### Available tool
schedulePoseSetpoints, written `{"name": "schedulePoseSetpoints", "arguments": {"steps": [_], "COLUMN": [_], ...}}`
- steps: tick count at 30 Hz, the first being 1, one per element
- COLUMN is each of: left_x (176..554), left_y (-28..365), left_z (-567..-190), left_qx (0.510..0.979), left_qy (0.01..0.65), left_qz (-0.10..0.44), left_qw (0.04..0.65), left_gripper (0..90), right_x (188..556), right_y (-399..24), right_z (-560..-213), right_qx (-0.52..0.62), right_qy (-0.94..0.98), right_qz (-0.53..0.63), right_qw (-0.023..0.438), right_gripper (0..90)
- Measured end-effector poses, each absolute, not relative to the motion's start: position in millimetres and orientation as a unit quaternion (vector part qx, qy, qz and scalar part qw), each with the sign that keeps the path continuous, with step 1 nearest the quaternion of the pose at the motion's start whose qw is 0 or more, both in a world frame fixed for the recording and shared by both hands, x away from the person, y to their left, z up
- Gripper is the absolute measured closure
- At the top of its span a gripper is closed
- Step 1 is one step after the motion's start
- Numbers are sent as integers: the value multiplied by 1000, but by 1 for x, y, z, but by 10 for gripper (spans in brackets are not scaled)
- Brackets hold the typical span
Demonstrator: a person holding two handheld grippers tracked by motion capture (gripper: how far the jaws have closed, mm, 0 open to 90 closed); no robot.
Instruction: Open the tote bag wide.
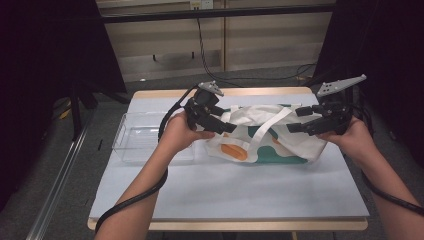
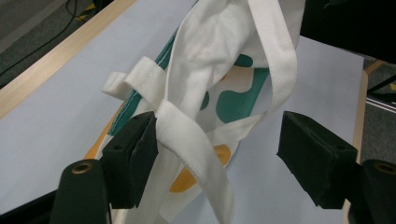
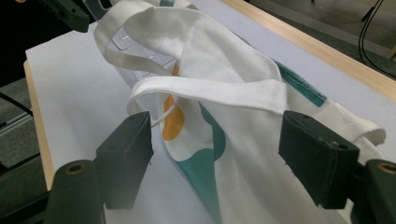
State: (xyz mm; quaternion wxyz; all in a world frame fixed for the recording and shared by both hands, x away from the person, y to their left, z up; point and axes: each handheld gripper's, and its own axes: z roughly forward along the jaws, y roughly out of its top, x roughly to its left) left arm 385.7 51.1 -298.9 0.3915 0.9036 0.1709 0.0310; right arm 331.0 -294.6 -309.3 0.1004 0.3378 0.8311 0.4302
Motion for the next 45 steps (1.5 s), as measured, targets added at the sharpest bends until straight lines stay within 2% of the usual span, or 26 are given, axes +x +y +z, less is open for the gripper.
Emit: {"name": "schedulePoseSetpoints", "arguments": {"steps": [11, 16, 20, 21, 24, 26, 27, 28, 32, 36, 38, 39, 40, 41, 42, 43, 44, 45], "left_x": [388, 388, 390, 390, 391, 391, 392, 393, 393, 392, 392, 393, 393, 394, 394, 394, 394, 394], "left_y": [51, 47, 41, 39, 36, 33, 32, 27, 20, 14, 12, 11, 10, 10, 11, 12, 13, 14], "left_z": [-297, -297, -300, -301, -303, -304, -305, -308, -313, -317, -319, -320, -322, -323, -324, -324, -324, -324], "left_qx": [902, 906, 908, 909, 910, 910, 911, 908, 914, 914, 914, 915, 917, 917, 917, 917, 917, 916], "left_qy": [173, 170, 171, 170, 172, 170, 169, 171, 167, 161, 161, 161, 162, 161, 159, 158, 156, 156], "left_qz": [33, 34, 34, 34, 33, 30, 30, 27, 22, 24, 26, 27, 25, 26, 27, 28, 29, 29], "left_qw": [393, 387, 381, 378, 377, 377, 376, 380, 370, 372, 371, 368, 365, 363, 364, 364, 366, 368], "left_gripper": [324, 326, 340, 341, 342, 352, 359, 371, 412, 527, 566, 566, 591, 624, 719, 781, 781, 836], "right_x": [336, 339, 347, 348, 348, 346, 345, 344, 343, 342, 342, 342, 342, 343, 345, 346, 346, 347], "right_y": [-293, -294, -295, -295, -294, -294, -296, -296, -298, -300, -299, -299, -299, -299, -301, -301, -301, -302], "right_z": [-304, -302, -311, -312, -314, -314, -313, -312, -313, -314, -314, -314, -313, -313, -312, -312, -312, -311], "right_qx": [343, 356, 379, 377, 374, 372, 362, 359, 354, 355, 358, 358, 363, 368, 372, 379, 379, 380], "right_qy": [827, 823, 821, 822, 826, 828, 828, 828, 833, 830, 829, 829, 828, 827, 824, 821, 821, 821], "right_qz": [431, 427, 414, 414, 410, 408, 416, 420, 416, 422, 421, 421, 417, 415, 417, 418, 418, 416], "right_qw": [111, 119, 105, 101, 98, 103, 101, 98, 87, 85, 87, 87, 89, 93, 95, 93, 93, 89], "right_gripper": [265, 307, 428, 487, 536, 649, 771, 819, 885, 875, 816, 816, 755, 727, 642, 619, 619, 610]}}
